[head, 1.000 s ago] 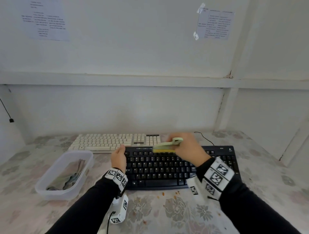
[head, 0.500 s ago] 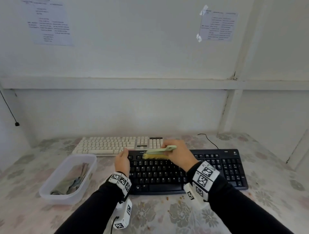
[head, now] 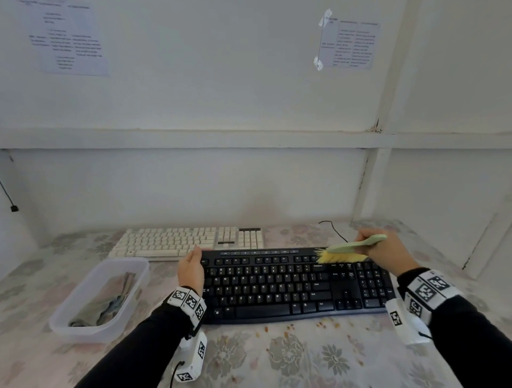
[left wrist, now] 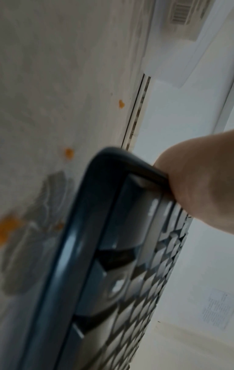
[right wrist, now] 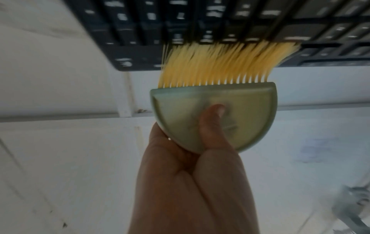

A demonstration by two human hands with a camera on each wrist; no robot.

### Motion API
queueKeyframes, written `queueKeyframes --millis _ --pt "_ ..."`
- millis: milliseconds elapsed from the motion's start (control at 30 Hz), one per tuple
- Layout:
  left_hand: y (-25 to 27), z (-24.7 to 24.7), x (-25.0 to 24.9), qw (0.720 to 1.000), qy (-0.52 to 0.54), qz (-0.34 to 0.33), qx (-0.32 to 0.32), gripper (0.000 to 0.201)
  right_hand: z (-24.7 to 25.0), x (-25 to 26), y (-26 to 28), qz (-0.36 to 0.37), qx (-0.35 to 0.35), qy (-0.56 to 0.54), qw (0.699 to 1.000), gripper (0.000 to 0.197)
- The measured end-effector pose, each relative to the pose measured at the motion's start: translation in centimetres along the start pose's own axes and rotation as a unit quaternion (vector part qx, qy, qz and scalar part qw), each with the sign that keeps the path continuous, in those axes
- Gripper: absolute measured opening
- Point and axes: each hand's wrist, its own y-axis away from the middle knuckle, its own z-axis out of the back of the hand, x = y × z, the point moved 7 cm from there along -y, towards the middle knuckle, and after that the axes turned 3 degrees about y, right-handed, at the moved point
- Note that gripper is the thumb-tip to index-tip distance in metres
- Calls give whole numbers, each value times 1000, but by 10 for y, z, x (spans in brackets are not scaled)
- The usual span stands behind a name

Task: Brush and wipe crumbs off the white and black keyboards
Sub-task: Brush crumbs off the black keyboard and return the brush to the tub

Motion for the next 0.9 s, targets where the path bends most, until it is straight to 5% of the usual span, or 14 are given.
queueKeyframes --millis 233,400,733,900 --pt "-1 0 2 1000 -9 -12 5 35 43 -43 7 -46 -102 25 993 45" --pt "-1 0 2 1000 -11 -9 3 35 58 -18 18 -17 -168 20 985 54" --pt "-2 0 6 999 35 32 14 42 -67 175 24 183 56 -96 977 10" --pt "-13 3 15 999 -7 51 2 32 -135 230 31 231 148 -70 959 18"
